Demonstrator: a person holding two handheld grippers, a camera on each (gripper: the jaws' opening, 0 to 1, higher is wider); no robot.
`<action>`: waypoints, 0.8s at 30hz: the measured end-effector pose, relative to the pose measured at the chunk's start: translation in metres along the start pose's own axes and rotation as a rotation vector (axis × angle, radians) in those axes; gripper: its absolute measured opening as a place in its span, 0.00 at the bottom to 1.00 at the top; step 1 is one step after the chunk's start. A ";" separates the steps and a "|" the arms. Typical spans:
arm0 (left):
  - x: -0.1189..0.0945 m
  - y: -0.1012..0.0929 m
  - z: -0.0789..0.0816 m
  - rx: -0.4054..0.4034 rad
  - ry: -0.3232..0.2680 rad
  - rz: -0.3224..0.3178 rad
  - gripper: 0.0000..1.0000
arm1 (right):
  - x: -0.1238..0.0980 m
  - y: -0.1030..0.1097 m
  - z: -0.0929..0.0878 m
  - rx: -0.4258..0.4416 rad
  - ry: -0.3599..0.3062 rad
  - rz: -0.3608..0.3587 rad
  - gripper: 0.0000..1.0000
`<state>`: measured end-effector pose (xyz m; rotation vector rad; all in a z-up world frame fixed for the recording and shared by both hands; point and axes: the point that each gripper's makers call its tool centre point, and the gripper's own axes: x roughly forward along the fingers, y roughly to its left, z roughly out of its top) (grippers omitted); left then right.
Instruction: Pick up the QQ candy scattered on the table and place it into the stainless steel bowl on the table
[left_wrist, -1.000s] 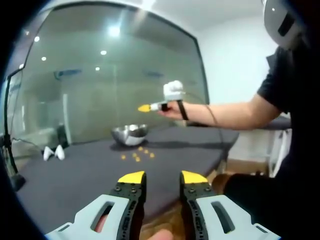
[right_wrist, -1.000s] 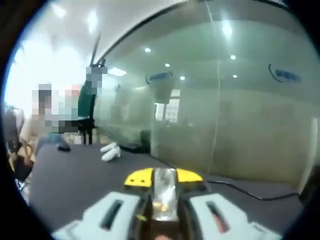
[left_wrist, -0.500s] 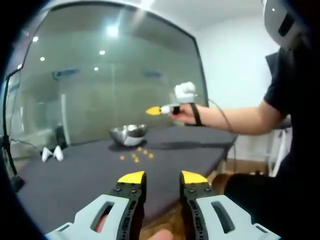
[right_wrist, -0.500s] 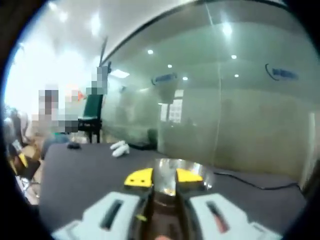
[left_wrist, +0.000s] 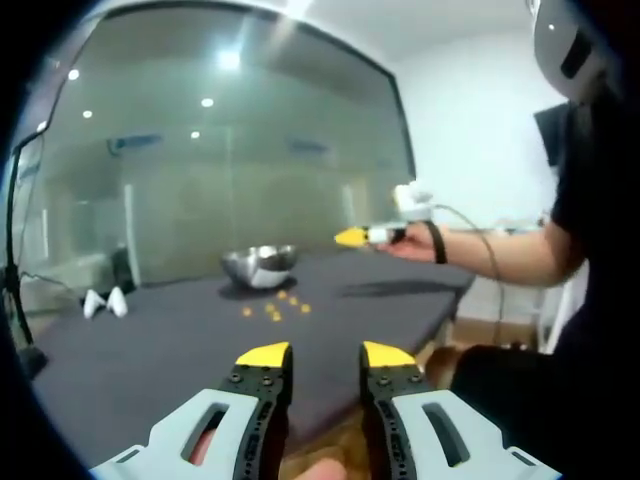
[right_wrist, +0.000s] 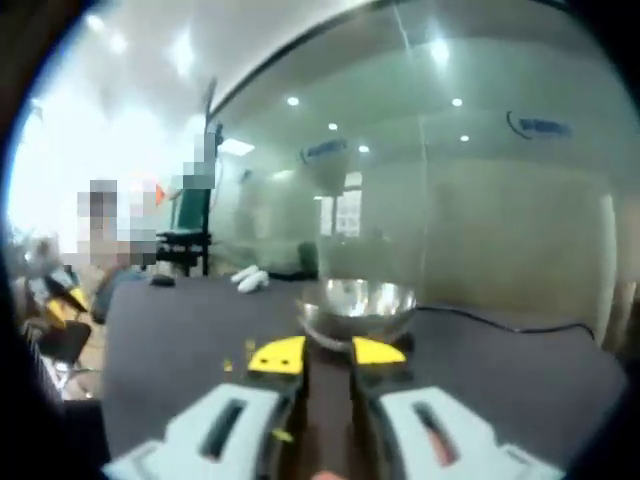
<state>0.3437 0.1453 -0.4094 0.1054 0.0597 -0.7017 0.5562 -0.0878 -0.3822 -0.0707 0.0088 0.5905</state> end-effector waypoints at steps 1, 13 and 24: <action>0.001 -0.001 0.001 0.005 0.000 -0.004 0.28 | -0.003 0.000 -0.002 0.011 -0.001 0.003 0.17; 0.007 -0.006 0.000 0.011 0.003 -0.019 0.28 | -0.017 -0.002 -0.014 0.035 0.008 0.018 0.17; 0.009 -0.009 0.002 0.006 -0.005 -0.023 0.29 | -0.008 0.015 -0.046 0.001 0.083 0.126 0.18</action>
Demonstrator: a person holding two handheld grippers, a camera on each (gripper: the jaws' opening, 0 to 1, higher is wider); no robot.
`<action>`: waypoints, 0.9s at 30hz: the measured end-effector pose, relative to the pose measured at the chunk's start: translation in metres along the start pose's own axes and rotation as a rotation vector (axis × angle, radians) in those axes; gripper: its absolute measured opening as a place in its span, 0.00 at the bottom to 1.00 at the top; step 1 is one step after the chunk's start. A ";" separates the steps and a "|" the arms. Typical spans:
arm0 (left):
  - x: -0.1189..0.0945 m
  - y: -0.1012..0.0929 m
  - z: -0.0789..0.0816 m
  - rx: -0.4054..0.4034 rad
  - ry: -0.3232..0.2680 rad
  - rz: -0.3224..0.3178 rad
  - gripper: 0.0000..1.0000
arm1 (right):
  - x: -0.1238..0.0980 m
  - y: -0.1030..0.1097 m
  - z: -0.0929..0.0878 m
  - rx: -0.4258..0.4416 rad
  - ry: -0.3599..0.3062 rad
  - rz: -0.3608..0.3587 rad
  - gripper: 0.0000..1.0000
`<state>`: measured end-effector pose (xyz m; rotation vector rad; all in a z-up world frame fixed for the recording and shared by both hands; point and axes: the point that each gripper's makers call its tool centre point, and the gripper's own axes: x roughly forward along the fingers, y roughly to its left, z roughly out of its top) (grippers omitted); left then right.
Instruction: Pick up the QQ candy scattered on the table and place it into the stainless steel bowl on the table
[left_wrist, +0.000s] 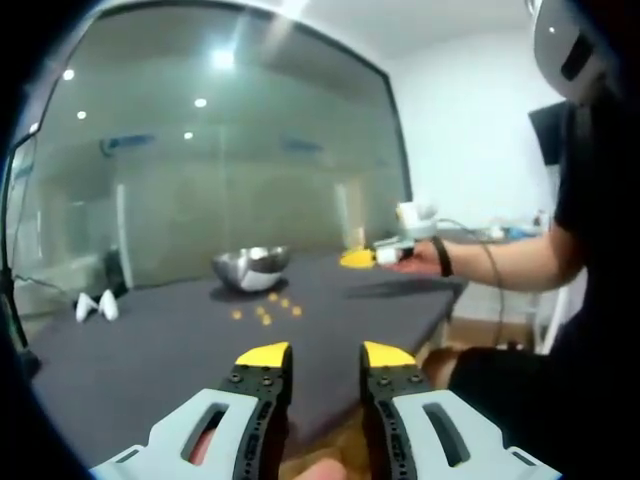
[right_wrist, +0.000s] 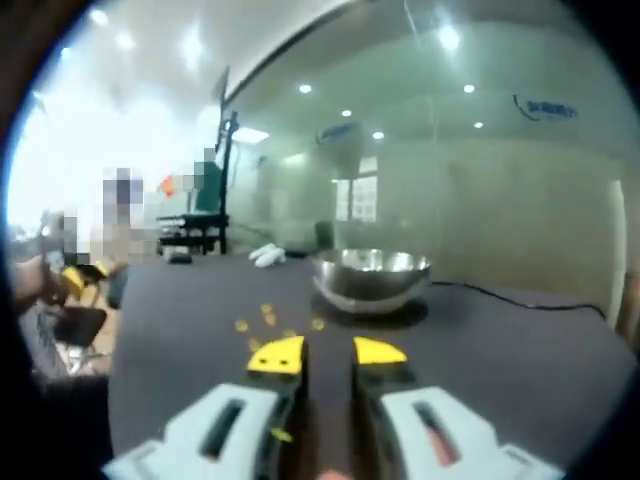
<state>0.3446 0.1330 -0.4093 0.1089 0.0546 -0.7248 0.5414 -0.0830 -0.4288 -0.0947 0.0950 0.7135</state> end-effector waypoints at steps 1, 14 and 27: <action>0.000 -0.001 0.000 -0.002 -0.001 -0.002 0.29 | 0.001 0.006 -0.003 -0.003 0.010 0.020 0.18; 0.000 -0.002 -0.001 -0.006 -0.001 -0.009 0.29 | 0.029 0.066 -0.021 -0.033 0.101 0.299 0.18; -0.007 0.003 -0.007 -0.023 -0.001 0.012 0.29 | 0.074 0.093 -0.035 -0.088 0.213 0.439 0.17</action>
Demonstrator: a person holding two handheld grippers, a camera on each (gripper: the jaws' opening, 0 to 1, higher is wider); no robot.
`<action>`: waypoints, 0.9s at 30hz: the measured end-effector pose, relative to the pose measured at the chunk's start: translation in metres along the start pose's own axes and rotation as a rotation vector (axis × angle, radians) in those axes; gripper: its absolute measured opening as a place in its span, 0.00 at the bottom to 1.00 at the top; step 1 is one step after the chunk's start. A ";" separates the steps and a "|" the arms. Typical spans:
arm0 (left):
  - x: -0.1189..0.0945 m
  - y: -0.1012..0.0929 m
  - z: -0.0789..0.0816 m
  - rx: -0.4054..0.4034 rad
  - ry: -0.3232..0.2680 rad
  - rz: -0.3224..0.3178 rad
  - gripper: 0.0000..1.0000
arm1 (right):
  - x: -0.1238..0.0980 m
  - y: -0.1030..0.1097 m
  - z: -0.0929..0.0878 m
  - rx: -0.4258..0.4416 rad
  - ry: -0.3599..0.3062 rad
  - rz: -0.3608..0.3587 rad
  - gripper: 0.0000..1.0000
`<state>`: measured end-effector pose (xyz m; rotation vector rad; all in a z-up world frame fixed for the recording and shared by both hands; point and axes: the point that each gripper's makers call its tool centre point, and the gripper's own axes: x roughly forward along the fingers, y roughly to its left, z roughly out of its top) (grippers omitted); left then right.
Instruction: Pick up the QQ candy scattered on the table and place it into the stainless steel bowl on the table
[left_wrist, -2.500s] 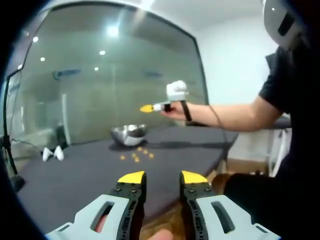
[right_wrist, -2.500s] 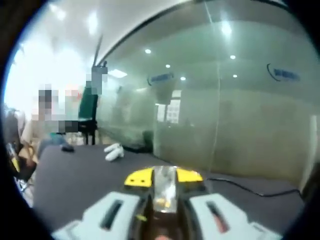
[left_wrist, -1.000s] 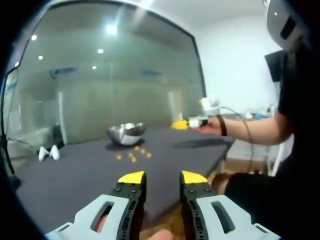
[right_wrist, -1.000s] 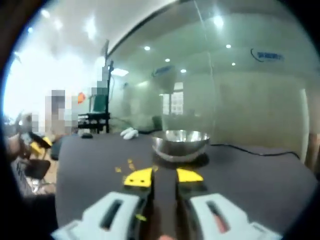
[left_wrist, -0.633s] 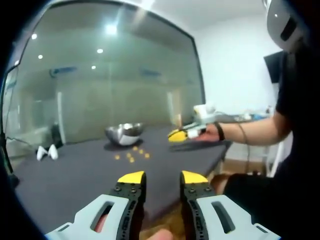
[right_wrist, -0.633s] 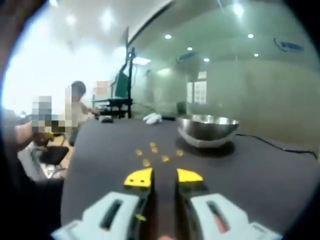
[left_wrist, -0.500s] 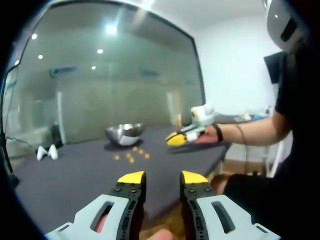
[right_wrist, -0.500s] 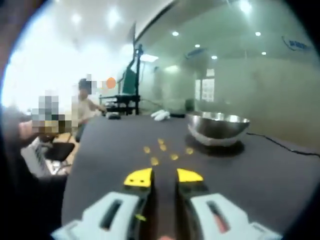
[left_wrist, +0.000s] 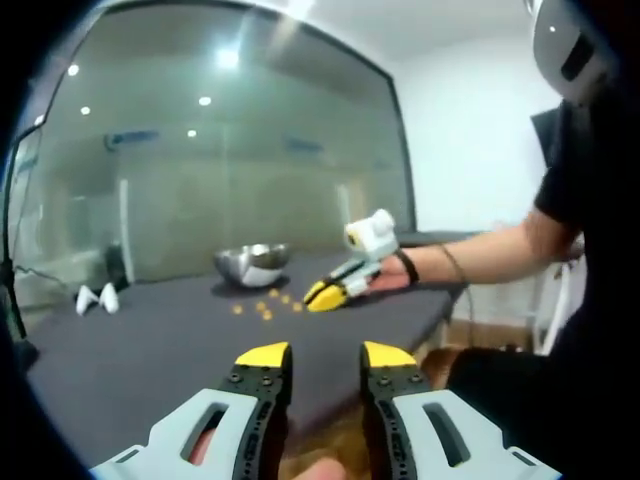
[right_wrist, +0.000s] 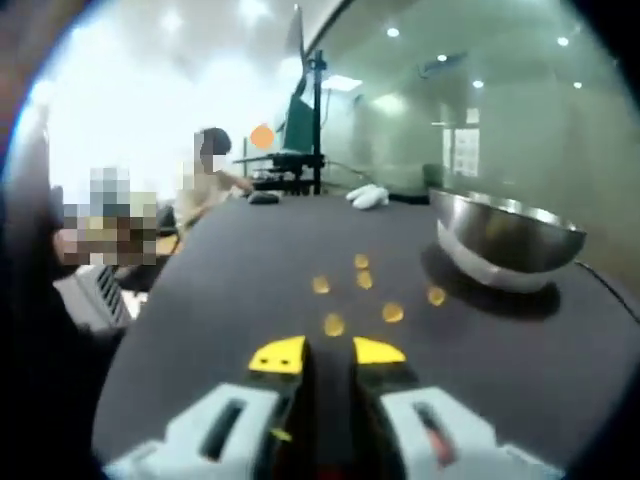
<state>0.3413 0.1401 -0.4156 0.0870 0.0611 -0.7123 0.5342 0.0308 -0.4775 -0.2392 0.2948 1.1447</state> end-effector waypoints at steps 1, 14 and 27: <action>-0.001 0.001 0.000 -0.001 0.001 0.003 0.29 | 0.005 -0.001 0.001 0.004 0.000 0.003 0.17; -0.003 0.009 0.001 -0.007 -0.002 0.015 0.29 | 0.024 0.002 0.008 -0.023 -0.012 0.016 0.13; -0.001 0.007 0.003 0.002 0.000 0.007 0.29 | 0.024 0.001 0.008 -0.038 -0.012 -0.002 0.08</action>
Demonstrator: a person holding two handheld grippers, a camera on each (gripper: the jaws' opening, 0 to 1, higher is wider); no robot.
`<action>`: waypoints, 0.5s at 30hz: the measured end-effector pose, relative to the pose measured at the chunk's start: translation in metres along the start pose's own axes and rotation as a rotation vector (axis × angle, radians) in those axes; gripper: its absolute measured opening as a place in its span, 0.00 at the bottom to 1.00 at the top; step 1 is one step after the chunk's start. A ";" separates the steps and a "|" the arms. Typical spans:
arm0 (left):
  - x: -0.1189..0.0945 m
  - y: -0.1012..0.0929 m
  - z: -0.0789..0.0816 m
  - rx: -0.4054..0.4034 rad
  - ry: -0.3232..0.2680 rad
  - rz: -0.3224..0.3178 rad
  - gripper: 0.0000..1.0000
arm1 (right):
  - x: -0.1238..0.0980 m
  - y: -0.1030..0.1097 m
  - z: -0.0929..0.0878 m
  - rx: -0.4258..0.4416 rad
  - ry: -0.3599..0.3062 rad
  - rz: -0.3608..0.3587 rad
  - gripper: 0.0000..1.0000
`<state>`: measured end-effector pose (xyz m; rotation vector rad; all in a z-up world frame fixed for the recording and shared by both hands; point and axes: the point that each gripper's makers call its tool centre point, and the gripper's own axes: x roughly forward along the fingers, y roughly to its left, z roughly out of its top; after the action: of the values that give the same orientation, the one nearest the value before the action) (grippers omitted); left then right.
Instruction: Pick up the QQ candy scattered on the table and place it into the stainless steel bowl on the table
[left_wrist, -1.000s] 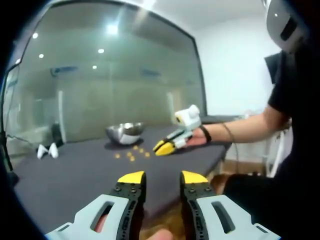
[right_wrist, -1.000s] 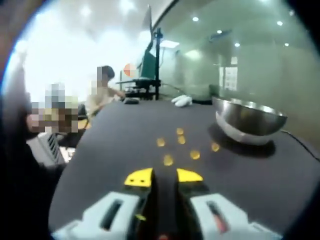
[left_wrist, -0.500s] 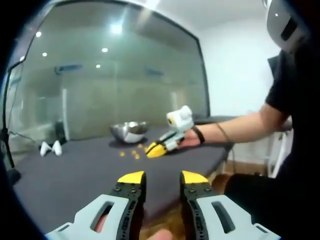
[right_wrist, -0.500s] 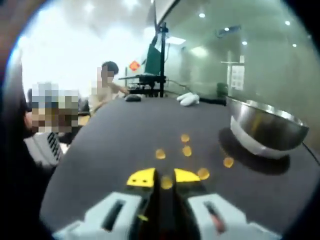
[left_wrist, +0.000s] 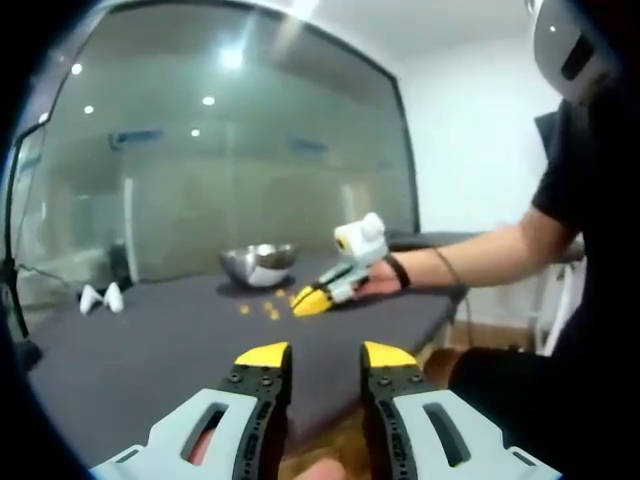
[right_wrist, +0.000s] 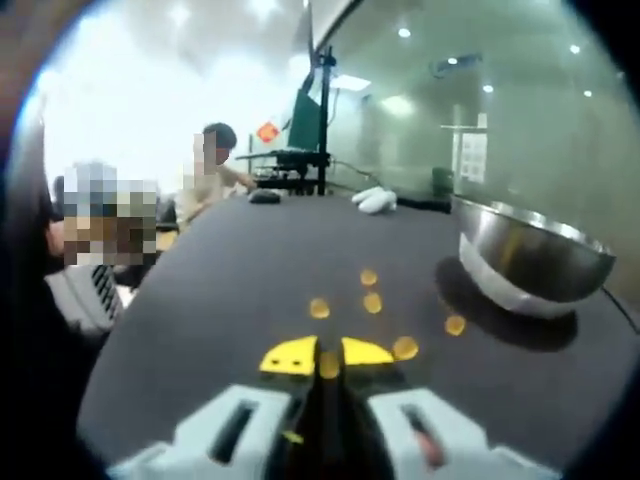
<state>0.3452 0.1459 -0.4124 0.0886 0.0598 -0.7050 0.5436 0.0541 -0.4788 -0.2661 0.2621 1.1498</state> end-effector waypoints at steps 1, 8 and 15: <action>0.000 0.000 0.000 0.001 -0.001 0.000 0.29 | 0.000 0.000 0.000 -0.002 0.001 -0.002 0.08; -0.003 0.011 0.000 -0.014 -0.011 0.030 0.29 | -0.022 -0.023 0.026 0.052 -0.138 -0.197 0.08; 0.004 0.007 0.001 0.007 0.001 0.011 0.29 | -0.081 -0.083 0.060 0.108 -0.280 -0.532 0.08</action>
<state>0.3534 0.1485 -0.4111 0.0962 0.0579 -0.6939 0.5924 -0.0273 -0.3894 -0.0673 0.0001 0.6316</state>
